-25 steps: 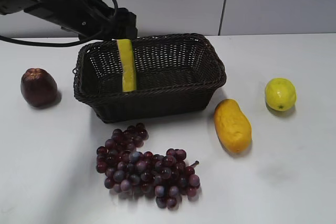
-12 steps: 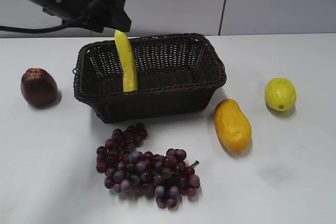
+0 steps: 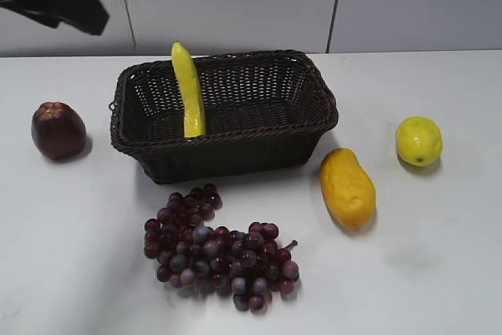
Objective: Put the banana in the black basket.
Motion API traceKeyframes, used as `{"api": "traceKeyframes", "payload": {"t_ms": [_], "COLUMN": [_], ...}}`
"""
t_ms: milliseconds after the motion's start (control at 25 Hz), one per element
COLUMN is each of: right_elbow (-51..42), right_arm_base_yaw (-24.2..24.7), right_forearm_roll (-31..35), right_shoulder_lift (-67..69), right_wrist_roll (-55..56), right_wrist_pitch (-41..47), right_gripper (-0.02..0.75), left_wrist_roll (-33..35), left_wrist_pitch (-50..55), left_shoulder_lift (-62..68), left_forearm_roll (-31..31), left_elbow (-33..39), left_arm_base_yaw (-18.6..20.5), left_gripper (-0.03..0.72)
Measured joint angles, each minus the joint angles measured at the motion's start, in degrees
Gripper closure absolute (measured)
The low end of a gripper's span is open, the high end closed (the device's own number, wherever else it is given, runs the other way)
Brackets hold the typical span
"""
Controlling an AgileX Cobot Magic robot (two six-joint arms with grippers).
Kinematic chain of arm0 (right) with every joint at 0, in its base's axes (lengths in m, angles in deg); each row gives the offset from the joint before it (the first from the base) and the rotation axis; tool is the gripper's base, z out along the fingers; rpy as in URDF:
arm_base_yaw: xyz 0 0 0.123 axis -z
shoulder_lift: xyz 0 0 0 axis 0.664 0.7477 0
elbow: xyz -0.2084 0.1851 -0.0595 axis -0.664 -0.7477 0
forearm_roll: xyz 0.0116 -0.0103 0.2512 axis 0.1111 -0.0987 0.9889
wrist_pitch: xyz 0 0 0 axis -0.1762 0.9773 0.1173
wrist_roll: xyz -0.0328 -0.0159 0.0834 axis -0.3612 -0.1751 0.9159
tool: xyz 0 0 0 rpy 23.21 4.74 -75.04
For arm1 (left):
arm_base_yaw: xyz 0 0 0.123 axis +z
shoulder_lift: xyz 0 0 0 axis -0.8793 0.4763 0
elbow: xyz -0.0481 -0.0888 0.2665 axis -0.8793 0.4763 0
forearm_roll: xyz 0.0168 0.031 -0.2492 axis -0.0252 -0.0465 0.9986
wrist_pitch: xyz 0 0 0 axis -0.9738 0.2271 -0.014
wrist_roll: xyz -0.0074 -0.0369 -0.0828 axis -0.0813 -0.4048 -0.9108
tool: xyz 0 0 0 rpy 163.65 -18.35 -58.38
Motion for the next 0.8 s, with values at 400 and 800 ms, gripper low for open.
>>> {"api": "traceKeyframes", "payload": {"t_ms": [400,800], "right_elbow": [0.0,0.0], "right_arm_base_yaw": [0.0,0.0], "right_forearm_roll": [0.0,0.0], "right_shoulder_lift": [0.0,0.0], "right_wrist_roll": [0.0,0.0], "right_wrist_pitch": [0.0,0.0], "right_gripper": [0.155,0.155], "left_wrist_roll": [-2.53,-2.65], "left_wrist_pitch": [11.74,6.7], "left_shoulder_lift": [-8.5,-28.44], "left_forearm_roll": [-4.68,-6.97], "left_elbow": [4.83,23.3], "left_arm_base_yaw": [12.37,23.43], "left_gripper": [0.104,0.104]}}
